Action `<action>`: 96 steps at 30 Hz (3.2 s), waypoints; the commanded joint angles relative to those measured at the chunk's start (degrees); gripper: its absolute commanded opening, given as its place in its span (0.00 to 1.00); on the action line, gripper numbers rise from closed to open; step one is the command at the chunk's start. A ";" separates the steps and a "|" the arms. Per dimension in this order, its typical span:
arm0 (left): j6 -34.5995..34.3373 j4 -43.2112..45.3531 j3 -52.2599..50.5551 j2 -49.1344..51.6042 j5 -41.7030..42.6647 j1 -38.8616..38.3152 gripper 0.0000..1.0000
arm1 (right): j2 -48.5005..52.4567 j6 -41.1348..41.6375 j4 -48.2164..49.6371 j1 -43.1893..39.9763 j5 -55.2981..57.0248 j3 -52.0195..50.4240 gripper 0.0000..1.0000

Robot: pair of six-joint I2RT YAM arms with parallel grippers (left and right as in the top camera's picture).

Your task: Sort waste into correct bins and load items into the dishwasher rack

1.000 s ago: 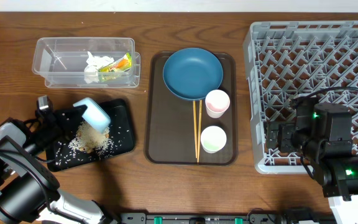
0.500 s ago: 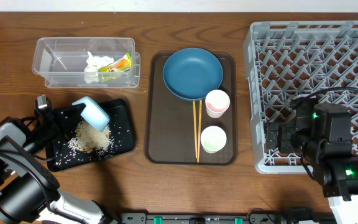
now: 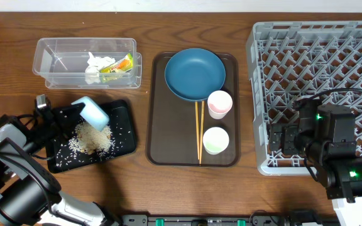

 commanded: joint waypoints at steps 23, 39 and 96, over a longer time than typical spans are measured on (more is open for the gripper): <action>-16.26 3.72 0.74 -37.16 -40.09 -30.97 0.06 | -0.37 0.11 -0.07 -0.59 0.22 1.14 0.99; -16.26 14.86 0.74 -20.85 -73.22 -71.25 0.06 | -0.37 0.13 -0.28 -0.59 0.61 1.14 0.99; -20.55 9.18 5.60 -18.34 -65.05 -80.30 0.06 | -0.35 0.83 -2.82 -0.87 13.97 1.11 0.99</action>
